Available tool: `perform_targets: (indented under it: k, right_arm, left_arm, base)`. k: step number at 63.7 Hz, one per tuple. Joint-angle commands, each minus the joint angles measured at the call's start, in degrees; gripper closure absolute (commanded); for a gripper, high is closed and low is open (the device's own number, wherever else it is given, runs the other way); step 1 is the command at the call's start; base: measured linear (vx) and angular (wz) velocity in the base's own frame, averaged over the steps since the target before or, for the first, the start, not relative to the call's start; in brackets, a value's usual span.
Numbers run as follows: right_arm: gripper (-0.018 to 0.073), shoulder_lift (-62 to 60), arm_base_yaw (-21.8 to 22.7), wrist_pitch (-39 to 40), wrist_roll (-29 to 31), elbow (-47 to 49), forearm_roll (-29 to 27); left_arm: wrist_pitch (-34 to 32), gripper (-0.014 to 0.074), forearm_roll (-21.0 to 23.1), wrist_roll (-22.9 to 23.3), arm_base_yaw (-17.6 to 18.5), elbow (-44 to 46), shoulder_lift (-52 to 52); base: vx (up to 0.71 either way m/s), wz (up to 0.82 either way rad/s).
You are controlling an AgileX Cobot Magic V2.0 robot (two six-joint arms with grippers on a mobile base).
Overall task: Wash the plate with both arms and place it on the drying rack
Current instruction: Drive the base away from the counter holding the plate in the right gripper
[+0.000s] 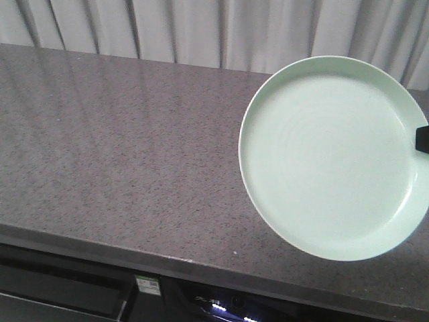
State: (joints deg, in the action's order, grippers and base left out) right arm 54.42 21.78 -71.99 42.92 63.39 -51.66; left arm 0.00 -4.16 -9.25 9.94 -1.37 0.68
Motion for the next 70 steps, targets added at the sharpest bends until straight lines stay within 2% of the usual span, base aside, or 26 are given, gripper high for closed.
perform_targets:
  k: [1, 70]
  right_arm:
    - [0.0567, -0.48, 0.26, 1.24, 0.30, 1.41, -3.28]
    - [0.0567, -0.48, 0.26, 1.24, 0.30, 1.41, -3.28]
  left_arm:
    - [-4.11, 0.0603, 0.27, 0.56, 0.47, -1.23, 0.86]
    - [-4.11, 0.0603, 0.27, 0.56, 0.47, -1.23, 0.86]
  base:
    - [-0.07, 0.44]
    - [-0.06, 0.47]
